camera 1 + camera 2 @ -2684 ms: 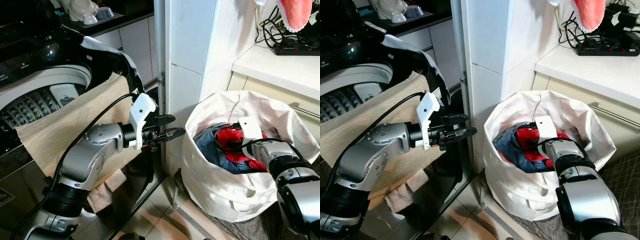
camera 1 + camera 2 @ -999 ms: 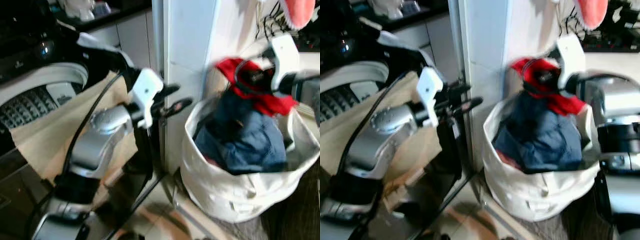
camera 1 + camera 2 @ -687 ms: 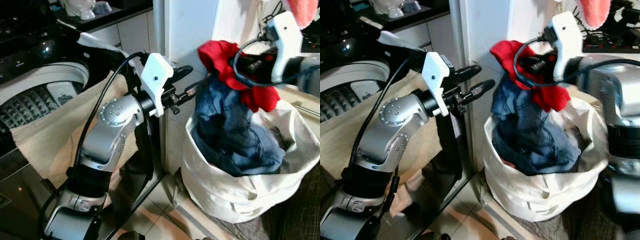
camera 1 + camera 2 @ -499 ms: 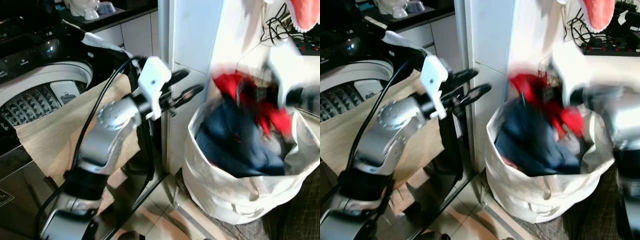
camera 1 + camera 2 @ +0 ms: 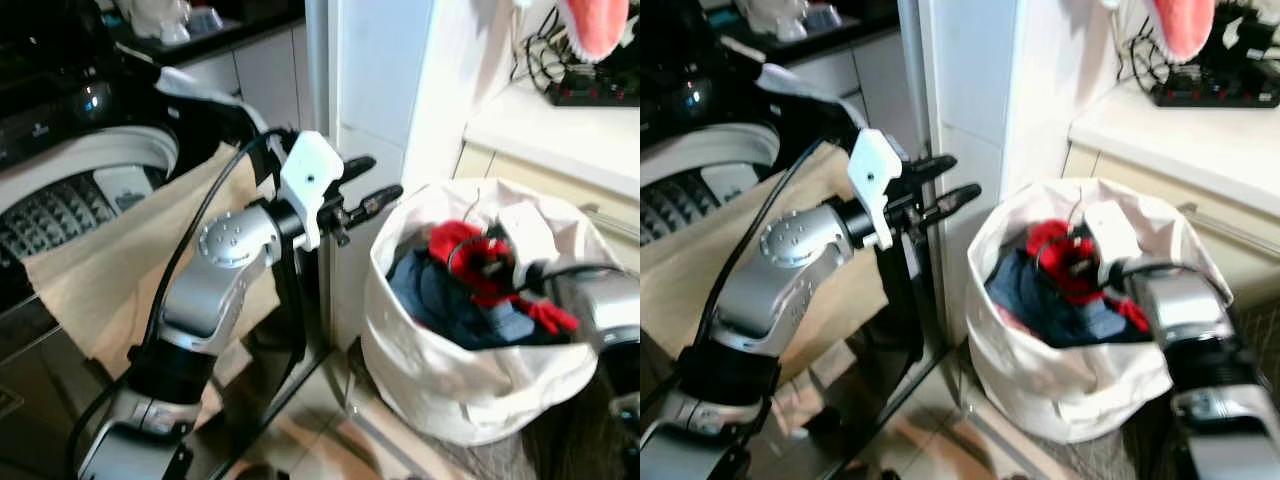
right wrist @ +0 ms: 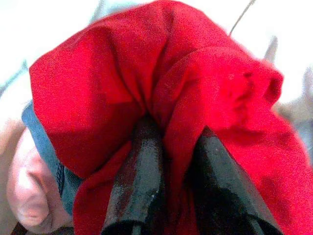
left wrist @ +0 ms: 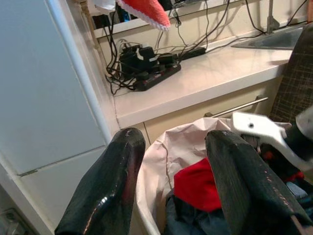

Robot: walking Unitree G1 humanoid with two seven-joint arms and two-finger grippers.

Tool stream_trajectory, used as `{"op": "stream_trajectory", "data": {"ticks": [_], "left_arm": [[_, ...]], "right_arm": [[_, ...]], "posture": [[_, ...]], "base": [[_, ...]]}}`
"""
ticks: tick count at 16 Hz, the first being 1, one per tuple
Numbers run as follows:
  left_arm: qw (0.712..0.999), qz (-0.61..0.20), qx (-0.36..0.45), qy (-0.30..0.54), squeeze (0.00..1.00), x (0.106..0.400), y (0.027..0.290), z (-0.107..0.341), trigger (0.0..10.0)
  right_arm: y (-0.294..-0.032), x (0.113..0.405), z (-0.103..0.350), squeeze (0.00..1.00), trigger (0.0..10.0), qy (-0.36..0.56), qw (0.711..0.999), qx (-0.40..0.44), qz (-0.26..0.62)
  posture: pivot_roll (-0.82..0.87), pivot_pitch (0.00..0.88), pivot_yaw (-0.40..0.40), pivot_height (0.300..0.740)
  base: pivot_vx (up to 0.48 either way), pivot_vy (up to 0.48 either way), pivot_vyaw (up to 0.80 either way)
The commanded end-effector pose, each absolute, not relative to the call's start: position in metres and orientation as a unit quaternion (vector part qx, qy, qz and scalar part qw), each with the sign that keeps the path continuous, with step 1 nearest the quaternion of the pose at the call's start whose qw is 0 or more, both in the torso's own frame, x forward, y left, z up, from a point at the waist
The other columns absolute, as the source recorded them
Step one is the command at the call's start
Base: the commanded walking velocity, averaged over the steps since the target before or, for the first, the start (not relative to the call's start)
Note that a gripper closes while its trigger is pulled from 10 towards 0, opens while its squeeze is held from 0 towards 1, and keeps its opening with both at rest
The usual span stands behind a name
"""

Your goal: Clothes washing

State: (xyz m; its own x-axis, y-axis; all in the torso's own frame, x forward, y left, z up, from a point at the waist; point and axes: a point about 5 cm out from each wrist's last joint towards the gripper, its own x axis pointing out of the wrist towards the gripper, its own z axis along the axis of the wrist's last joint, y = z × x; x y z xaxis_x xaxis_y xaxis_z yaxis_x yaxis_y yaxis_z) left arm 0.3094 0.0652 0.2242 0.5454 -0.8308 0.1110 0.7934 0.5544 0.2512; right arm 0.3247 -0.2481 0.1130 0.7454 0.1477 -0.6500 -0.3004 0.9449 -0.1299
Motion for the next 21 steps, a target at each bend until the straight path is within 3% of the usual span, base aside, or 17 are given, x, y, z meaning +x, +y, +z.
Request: {"op": "stream_trajectory", "data": {"ticks": [1,2,3,4,12,16,21], "left_arm": [[0.877,-0.456,0.098,-0.111,0.00,0.312,0.070,0.228,10.0],[0.879,-0.454,0.100,-0.112,0.00,0.313,0.071,0.229,10.0],[0.880,-0.450,0.101,-0.113,0.00,0.314,0.073,0.230,10.0],[0.881,-0.448,0.101,-0.114,0.00,0.314,0.074,0.230,10.0],[0.883,-0.442,0.102,-0.118,0.00,0.316,0.075,0.233,10.0],[0.884,-0.439,0.104,-0.123,0.00,0.316,0.075,0.234,10.0],[0.883,-0.441,0.099,-0.128,0.00,0.316,0.073,0.236,10.0]], "right_arm": [[-0.250,0.331,0.119,1.00,10.0,0.318,0.935,-0.118,0.106],[-0.249,0.333,0.120,1.00,10.0,0.316,0.936,-0.120,0.103],[-0.248,0.336,0.123,0.03,0.4,0.312,0.937,-0.121,0.101],[-0.247,0.338,0.126,0.00,0.0,0.305,0.939,-0.123,0.101],[-0.238,0.344,0.173,0.00,0.0,0.254,0.948,-0.135,0.132],[-0.244,0.341,0.241,0.00,0.0,0.179,0.965,-0.153,0.117],[-0.236,0.321,0.320,0.00,0.0,0.075,0.976,-0.114,0.168]], "posture": [[-0.05,0.000,0.061,0.740],[-0.05,0.000,0.060,0.740],[-0.05,0.000,0.059,0.740],[-0.05,0.000,0.059,0.740],[-0.05,0.000,0.063,0.740],[-0.05,0.000,0.059,0.740],[-0.06,0.000,0.062,0.740]], "base": [[0.000,0.000,0.00],[0.000,0.000,0.00],[0.000,0.000,0.00],[0.000,0.000,0.00],[0.000,0.000,0.00],[0.000,0.000,0.00],[0.000,0.000,0.00]]}}
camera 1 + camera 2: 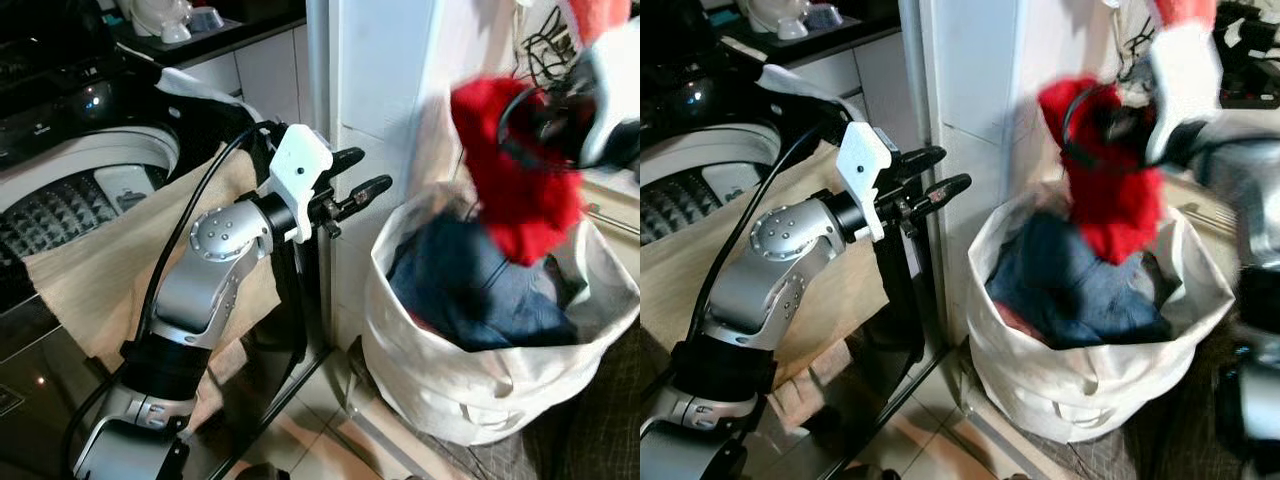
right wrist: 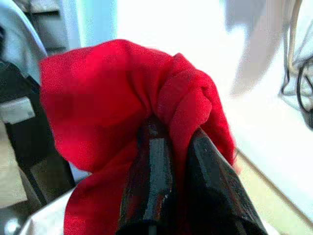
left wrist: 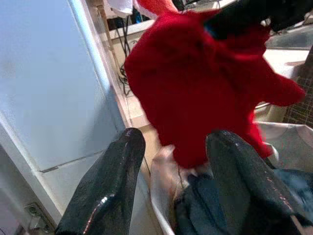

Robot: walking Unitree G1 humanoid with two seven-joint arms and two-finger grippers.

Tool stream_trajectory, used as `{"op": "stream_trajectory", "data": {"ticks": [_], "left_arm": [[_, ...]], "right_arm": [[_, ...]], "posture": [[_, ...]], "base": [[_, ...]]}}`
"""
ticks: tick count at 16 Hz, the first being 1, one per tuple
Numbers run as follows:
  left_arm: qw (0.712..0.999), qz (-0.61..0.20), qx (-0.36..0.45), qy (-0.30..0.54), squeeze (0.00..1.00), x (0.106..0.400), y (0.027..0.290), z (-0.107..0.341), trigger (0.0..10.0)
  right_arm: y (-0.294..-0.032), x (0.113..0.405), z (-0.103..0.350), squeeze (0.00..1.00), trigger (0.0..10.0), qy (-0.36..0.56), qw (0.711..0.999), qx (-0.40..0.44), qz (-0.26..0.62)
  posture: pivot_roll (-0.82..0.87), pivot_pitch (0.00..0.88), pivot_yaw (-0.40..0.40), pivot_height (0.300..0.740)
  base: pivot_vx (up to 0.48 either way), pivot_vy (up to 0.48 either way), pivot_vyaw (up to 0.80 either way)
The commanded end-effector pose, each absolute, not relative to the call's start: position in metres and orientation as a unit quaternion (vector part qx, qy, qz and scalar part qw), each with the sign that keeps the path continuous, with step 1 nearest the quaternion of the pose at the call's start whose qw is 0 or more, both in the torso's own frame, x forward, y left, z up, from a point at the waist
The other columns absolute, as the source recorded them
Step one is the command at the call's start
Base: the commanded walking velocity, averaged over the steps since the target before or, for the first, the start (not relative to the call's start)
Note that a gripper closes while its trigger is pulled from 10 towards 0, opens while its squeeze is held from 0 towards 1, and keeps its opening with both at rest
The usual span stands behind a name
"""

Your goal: Clothes washing

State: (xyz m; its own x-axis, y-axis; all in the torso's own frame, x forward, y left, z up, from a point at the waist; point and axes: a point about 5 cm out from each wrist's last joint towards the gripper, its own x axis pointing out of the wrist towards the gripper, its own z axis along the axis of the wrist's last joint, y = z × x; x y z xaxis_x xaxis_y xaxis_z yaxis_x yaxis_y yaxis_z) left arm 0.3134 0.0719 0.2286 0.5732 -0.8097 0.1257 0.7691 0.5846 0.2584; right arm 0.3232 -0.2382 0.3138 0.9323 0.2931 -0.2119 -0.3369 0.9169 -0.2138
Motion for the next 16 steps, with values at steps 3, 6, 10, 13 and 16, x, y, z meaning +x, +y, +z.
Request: {"op": "stream_trajectory", "data": {"ticks": [3,6,10,13,16], "left_arm": [[0.880,-0.446,0.096,-0.128,0.00,0.315,0.069,0.234,10.0],[0.888,-0.424,0.095,-0.148,0.00,0.319,0.069,0.240,10.0],[0.870,-0.461,-0.016,-0.172,1.00,0.314,0.053,0.259,10.0],[0.859,-0.480,-0.035,-0.175,1.00,0.310,0.044,0.259,10.0],[0.839,-0.510,-0.062,-0.181,1.00,0.304,0.034,0.257,10.0]], "right_arm": [[-0.245,0.313,0.282,0.00,0.0,0.162,0.956,-0.195,0.151],[-0.227,0.309,0.306,0.00,0.0,0.110,0.969,-0.095,0.198],[-0.199,0.306,0.325,0.00,0.0,0.044,0.935,0.033,0.350],[-0.181,0.304,0.331,0.00,0.0,0.033,0.908,0.101,0.405],[-0.156,0.300,0.335,0.00,0.0,0.031,0.873,0.144,0.464]], "posture": [[-0.06,0.000,0.064,0.740],[-0.07,0.000,0.072,0.740],[-0.08,0.000,0.069,0.740],[-0.08,0.000,0.065,0.740],[-0.08,0.000,0.062,0.740]], "base": [[0.000,0.000,0.00],[0.000,0.000,0.00],[0.000,0.000,0.00],[0.000,0.000,0.00],[0.000,0.000,0.00]]}}
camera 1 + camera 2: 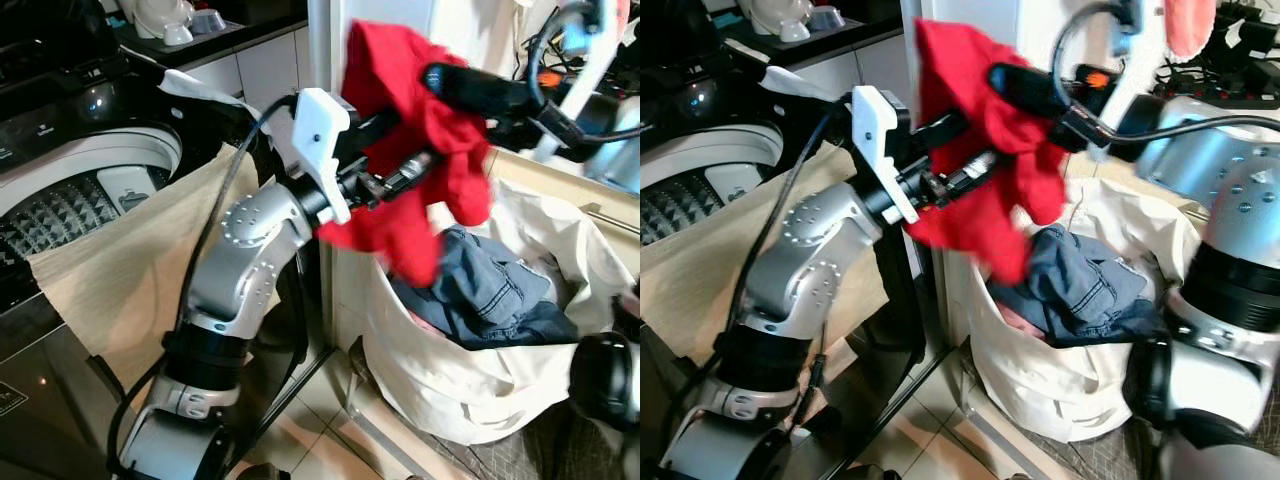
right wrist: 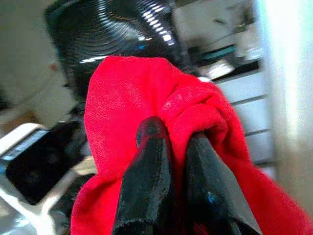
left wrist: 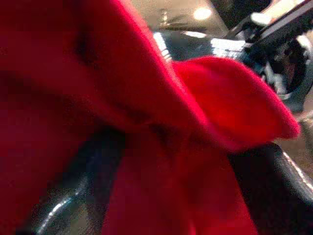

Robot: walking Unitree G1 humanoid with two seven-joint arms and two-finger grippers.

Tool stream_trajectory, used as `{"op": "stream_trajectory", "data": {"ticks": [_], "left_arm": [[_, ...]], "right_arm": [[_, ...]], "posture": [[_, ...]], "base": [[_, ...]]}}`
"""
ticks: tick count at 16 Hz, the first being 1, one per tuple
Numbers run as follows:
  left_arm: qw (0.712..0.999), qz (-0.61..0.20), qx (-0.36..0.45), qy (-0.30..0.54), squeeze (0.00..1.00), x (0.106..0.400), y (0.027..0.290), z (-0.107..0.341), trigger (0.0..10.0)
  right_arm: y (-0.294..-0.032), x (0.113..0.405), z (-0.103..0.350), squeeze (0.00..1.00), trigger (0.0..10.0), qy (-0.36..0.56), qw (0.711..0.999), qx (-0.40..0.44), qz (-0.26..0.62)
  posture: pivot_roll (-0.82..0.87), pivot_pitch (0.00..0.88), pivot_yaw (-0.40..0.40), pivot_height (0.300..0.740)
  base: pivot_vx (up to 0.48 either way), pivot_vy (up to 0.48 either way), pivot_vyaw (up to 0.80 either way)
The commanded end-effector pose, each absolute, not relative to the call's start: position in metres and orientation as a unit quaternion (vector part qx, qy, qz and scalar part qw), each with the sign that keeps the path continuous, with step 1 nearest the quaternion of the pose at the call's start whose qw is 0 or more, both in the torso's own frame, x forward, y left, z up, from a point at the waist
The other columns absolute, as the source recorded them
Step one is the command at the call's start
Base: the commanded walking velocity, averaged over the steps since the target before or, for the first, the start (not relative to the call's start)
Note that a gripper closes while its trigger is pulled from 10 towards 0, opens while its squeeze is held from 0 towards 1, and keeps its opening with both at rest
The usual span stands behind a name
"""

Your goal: Clothes washing

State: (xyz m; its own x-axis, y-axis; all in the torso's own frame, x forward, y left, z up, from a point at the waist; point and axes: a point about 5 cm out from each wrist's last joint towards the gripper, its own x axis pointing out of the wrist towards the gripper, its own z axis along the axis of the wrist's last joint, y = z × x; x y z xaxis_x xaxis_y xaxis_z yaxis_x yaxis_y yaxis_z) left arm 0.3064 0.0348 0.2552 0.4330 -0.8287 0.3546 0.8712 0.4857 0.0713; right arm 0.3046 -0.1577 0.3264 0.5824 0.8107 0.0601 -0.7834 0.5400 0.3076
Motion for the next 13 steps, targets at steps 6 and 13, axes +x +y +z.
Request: {"op": "stream_trajectory", "data": {"ticks": [6,13], "left_arm": [[0.858,-0.489,-0.022,-0.157,0.00,0.311,0.034,0.246,3.8],[0.869,-0.472,-0.024,-0.150,0.00,0.317,0.040,0.244,0.0]], "right_arm": [[-0.138,0.293,0.335,0.00,0.0,0.040,0.847,0.170,0.502],[-0.136,0.290,0.338,0.00,0.0,0.040,0.848,0.175,0.499]], "posture": [[-0.08,0.000,0.062,0.740],[-0.08,0.000,0.064,0.740]], "base": [[0.000,0.000,0.00],[0.000,0.000,0.00]]}}
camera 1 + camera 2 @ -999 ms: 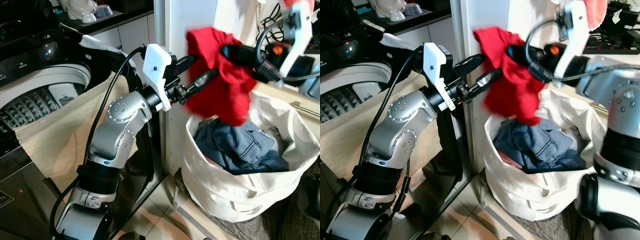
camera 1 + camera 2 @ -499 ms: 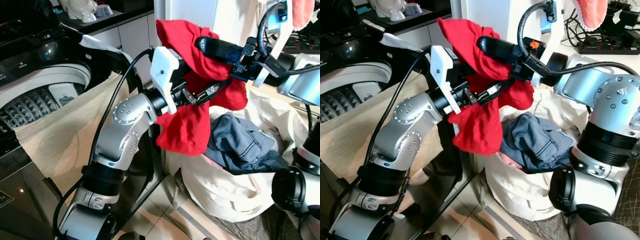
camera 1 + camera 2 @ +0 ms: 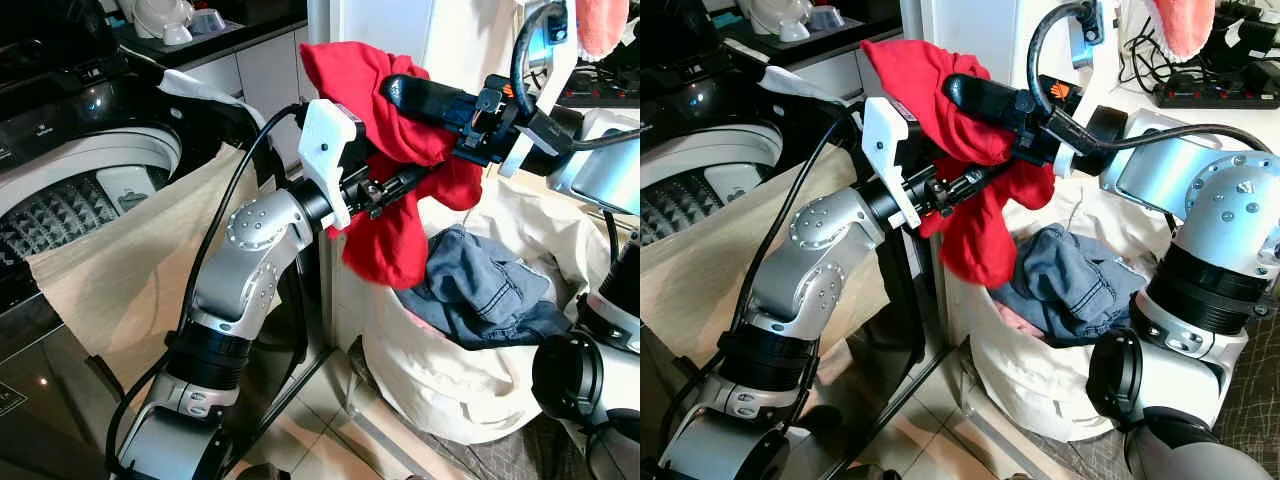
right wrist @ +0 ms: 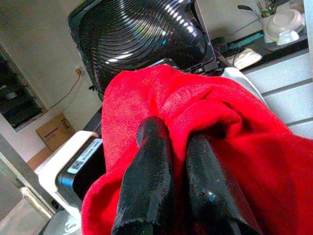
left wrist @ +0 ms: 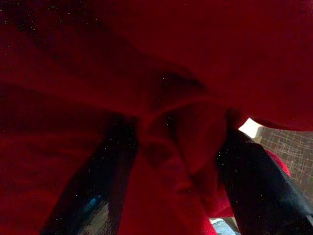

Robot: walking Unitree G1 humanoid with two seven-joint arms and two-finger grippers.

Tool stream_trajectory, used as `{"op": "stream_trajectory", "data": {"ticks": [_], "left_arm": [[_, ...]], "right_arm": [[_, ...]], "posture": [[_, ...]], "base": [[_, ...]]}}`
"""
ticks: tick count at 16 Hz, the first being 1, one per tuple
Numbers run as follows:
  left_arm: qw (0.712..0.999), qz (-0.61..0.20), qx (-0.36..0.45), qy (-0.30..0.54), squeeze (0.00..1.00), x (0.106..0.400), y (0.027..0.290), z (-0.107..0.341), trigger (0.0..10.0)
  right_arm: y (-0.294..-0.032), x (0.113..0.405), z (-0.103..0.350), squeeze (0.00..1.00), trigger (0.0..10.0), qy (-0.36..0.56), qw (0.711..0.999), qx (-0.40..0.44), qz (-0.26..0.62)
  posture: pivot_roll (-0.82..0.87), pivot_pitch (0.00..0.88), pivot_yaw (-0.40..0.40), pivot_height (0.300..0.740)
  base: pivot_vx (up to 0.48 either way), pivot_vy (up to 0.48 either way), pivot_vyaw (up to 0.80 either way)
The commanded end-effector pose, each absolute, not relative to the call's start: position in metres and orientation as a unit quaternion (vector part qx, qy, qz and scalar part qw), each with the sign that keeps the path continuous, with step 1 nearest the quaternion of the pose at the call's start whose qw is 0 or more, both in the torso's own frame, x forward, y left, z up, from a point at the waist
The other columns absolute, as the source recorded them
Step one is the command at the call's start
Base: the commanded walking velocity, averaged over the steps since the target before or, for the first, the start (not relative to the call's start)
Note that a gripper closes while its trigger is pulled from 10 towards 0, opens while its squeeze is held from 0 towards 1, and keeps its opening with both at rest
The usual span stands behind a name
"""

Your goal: Clothes washing

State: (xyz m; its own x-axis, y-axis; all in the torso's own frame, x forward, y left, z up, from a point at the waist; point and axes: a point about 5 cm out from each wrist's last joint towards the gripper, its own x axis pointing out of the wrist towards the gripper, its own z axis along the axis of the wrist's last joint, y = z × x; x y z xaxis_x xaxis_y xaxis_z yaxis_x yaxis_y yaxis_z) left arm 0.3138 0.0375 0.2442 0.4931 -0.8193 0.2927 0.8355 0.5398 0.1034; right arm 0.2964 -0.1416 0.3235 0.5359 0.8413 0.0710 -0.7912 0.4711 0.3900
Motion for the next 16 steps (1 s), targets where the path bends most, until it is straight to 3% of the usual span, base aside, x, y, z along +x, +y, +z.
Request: {"op": "stream_trajectory", "data": {"ticks": [1,16], "left_arm": [[0.870,-0.469,-0.026,-0.149,0.00,0.3178,0.0401,0.2440,0.0],[0.872,-0.465,-0.032,-0.145,0.00,0.3202,0.0438,0.2444,0.0]], "right_arm": [[-0.1355,0.2898,0.3387,0.00,0.0,0.040,0.848,0.176,0.498],[-0.1324,0.2895,0.3409,0.00,0.0,0.040,0.848,0.179,0.498]], "posture": [[-0.08,0.000,0.063,0.740],[-0.08,0.000,0.061,0.740]], "base": [[0.000,0.000,0.00],[0.000,0.000,0.00]]}}
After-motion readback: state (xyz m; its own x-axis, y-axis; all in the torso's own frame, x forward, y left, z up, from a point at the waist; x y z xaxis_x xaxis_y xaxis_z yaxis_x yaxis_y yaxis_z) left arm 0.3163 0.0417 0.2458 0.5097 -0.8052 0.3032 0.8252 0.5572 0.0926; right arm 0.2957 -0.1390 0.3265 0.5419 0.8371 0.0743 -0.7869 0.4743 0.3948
